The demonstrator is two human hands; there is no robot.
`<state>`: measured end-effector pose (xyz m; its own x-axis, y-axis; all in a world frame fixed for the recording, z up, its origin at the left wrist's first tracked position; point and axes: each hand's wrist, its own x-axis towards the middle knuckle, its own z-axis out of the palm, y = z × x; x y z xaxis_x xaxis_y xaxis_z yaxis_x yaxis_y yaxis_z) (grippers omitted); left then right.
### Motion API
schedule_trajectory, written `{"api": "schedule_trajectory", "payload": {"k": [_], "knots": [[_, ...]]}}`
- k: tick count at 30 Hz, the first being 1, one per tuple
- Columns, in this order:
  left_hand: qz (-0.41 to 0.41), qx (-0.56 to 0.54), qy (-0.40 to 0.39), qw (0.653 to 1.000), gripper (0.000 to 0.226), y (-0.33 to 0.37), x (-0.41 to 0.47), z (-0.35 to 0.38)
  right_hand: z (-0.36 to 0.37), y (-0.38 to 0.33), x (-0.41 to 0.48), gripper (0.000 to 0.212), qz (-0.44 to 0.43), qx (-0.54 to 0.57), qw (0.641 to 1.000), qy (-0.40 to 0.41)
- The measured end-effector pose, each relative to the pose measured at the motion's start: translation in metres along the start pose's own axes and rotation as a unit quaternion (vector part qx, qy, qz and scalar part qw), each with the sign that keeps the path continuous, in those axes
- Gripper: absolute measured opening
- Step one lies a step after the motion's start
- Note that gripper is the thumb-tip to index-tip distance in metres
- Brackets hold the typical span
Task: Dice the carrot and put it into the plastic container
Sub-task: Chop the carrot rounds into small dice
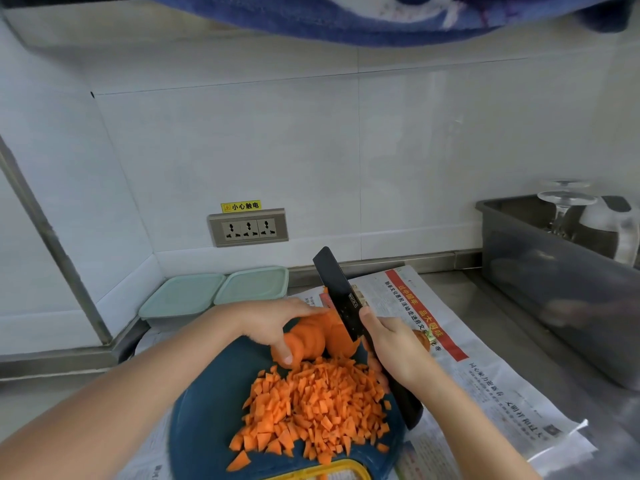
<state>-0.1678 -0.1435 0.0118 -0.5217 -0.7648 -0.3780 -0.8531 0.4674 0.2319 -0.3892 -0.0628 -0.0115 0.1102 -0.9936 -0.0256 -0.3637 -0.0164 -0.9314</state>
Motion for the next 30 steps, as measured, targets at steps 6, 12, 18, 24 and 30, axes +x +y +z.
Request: {"api": "schedule_trajectory", "payload": {"k": [6,12,18,24,30], "knots": [[0.016,-0.021,0.111,0.993,0.086,0.008,-0.012,0.004,0.002,0.0,0.001,0.051,-0.01,-0.035,0.999,0.007],[0.058,0.011,0.146,0.987,0.079,0.01,-0.025,0.022,0.002,0.001,-0.002,0.051,-0.011,-0.035,0.999,0.006],[0.063,0.043,0.147,0.986,0.067,0.002,-0.027,0.037,0.002,0.002,-0.001,0.051,-0.013,-0.035,0.999,0.01],[0.034,-0.067,0.177,0.981,0.053,-0.001,-0.03,0.034,0.002,0.0,-0.002,0.053,0.002,-0.015,1.0,0.007],[-0.022,-0.142,0.177,0.974,0.05,-0.003,-0.035,0.035,0.004,-0.004,-0.003,0.053,0.025,0.018,1.0,-0.002]]}}
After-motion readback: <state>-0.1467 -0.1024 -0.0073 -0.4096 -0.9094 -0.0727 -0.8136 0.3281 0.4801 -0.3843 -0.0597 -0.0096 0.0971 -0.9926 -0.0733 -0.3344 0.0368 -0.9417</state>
